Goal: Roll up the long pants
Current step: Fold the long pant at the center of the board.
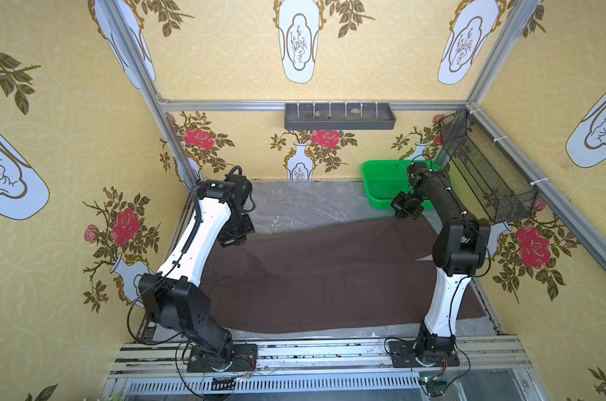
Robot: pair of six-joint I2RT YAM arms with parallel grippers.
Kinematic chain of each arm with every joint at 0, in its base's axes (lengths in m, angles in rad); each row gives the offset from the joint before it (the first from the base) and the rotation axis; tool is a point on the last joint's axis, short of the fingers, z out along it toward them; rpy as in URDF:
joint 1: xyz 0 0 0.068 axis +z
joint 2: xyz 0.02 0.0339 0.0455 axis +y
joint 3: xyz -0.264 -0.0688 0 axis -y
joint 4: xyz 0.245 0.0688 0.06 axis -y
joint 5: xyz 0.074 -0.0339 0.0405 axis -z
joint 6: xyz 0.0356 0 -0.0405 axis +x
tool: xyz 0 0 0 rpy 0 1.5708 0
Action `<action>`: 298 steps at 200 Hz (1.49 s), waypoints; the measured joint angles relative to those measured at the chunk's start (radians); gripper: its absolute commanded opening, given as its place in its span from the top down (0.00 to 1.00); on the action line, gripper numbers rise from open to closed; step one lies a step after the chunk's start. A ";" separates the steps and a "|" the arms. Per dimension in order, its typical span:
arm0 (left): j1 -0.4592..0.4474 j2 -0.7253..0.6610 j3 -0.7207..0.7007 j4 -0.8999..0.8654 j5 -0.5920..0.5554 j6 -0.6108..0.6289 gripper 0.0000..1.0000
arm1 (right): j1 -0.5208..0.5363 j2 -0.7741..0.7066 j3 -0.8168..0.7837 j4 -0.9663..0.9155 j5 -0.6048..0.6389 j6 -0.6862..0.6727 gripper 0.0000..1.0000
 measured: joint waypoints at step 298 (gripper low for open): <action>0.195 -0.091 -0.187 0.103 0.113 0.103 1.00 | -0.108 -0.412 -0.390 -0.109 -0.174 -0.206 1.00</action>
